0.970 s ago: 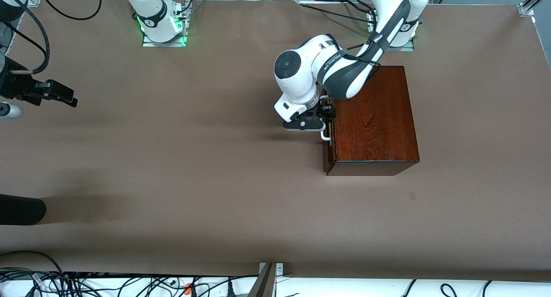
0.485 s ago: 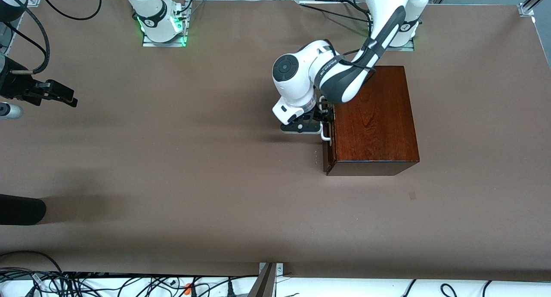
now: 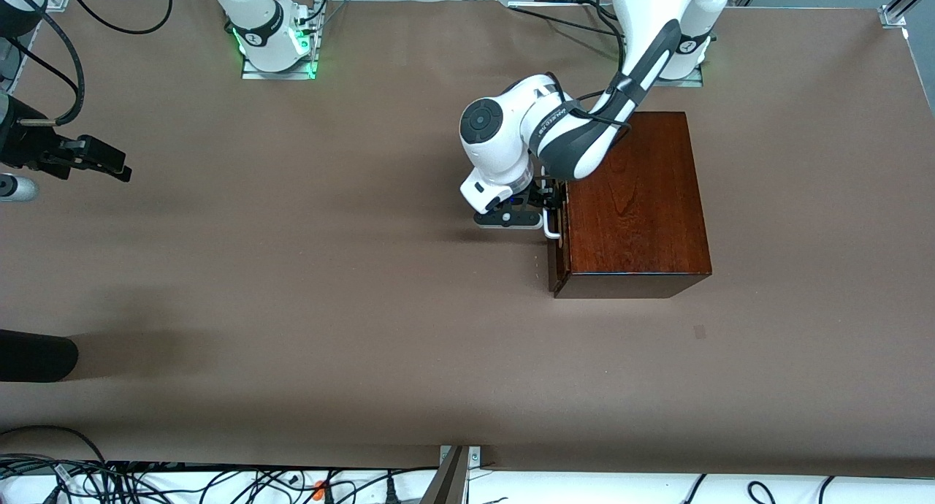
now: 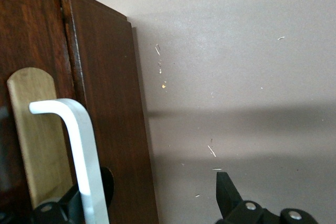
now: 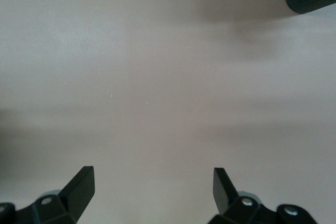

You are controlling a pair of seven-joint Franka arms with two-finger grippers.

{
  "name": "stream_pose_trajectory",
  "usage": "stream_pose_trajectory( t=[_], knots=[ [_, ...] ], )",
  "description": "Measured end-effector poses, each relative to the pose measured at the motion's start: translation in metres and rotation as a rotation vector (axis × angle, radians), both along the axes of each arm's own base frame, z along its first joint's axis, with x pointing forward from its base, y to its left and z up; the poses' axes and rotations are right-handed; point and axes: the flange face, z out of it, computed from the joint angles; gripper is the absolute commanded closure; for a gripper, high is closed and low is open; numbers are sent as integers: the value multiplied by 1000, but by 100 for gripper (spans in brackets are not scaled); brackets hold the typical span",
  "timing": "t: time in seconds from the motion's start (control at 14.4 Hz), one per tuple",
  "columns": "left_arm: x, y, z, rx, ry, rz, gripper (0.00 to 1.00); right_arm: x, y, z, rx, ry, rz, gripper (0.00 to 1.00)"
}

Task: Open drawer, take yellow block, close drawer
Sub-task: 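Pull the drawer open by its handle with the left gripper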

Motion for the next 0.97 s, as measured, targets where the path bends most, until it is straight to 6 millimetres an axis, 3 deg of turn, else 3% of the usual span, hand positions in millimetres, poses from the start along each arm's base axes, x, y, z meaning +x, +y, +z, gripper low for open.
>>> stream_pose_trajectory(
  t=[0.35, 0.69, 0.97],
  knots=[
    [-7, -15, 2, -24, -36, 8, 0, 0, 0, 0, 0, 0, 0, 0],
    [-19, -54, 9, -69, -76, 21, 0, 0, 0, 0, 0, 0, 0, 0],
    [-18, -59, 8, -68, -77, 39, 0, 0, 0, 0, 0, 0, 0, 0]
  ],
)
